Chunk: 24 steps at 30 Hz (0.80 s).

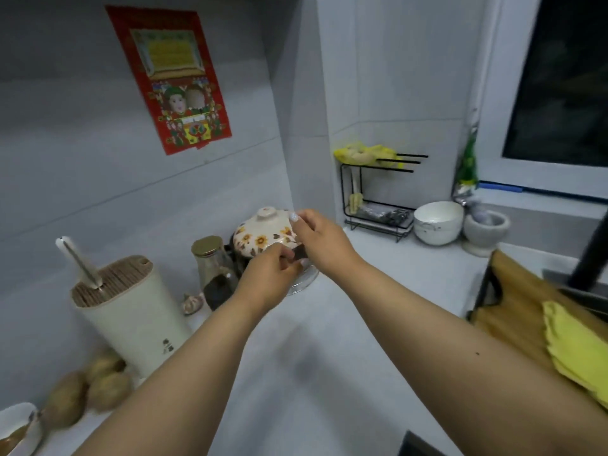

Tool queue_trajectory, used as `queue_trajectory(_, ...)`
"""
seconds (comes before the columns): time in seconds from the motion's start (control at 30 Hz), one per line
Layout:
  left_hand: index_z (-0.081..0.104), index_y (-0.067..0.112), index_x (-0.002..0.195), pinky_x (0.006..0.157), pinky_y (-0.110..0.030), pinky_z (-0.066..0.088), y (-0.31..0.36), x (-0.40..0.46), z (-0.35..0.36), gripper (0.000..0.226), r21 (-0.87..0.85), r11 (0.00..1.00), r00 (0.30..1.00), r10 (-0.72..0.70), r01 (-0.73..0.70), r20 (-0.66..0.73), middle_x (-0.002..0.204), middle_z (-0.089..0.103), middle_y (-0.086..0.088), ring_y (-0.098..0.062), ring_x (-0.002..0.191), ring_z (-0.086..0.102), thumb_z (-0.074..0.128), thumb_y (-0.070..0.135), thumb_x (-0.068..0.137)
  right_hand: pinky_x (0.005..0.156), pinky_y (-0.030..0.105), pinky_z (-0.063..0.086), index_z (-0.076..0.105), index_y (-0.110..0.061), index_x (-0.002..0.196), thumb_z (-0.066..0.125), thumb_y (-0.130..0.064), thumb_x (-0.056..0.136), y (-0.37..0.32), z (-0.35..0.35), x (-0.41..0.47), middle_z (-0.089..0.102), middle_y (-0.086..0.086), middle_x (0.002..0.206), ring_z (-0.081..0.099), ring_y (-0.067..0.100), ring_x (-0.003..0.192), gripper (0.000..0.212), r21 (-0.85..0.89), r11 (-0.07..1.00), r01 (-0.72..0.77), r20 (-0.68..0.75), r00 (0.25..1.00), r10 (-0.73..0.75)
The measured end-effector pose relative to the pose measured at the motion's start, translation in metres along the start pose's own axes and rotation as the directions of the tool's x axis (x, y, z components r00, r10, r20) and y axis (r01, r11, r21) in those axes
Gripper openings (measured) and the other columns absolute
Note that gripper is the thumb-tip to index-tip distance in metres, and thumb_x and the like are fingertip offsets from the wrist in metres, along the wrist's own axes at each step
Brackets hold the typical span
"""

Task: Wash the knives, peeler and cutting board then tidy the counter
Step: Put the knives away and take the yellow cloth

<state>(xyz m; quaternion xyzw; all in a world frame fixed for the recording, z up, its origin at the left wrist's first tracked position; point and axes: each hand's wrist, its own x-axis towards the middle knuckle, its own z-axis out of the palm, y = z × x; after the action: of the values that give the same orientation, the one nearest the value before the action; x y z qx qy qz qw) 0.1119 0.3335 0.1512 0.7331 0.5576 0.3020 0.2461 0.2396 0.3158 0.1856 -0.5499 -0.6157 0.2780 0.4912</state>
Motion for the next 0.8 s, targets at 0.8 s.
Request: queue_trajectory(0.8,0.060,0.009,0.085,0.062,-0.027,0.036,0.212,-0.037,0.365,0.026,0.209,0.970,0.840,-0.011,-0.122,0.543,0.091,0.065,-0.009,-0.029,0.092,0.061,0.058,0.034,0.091,0.089,0.050,0.048,0.061,-0.006,0.094,0.031,-0.049,0.099,0.243,-0.344,-0.171,0.066,0.015,0.094,0.062,0.031,0.089,0.053,0.295,0.754,-0.587,-0.577,0.520,0.630)
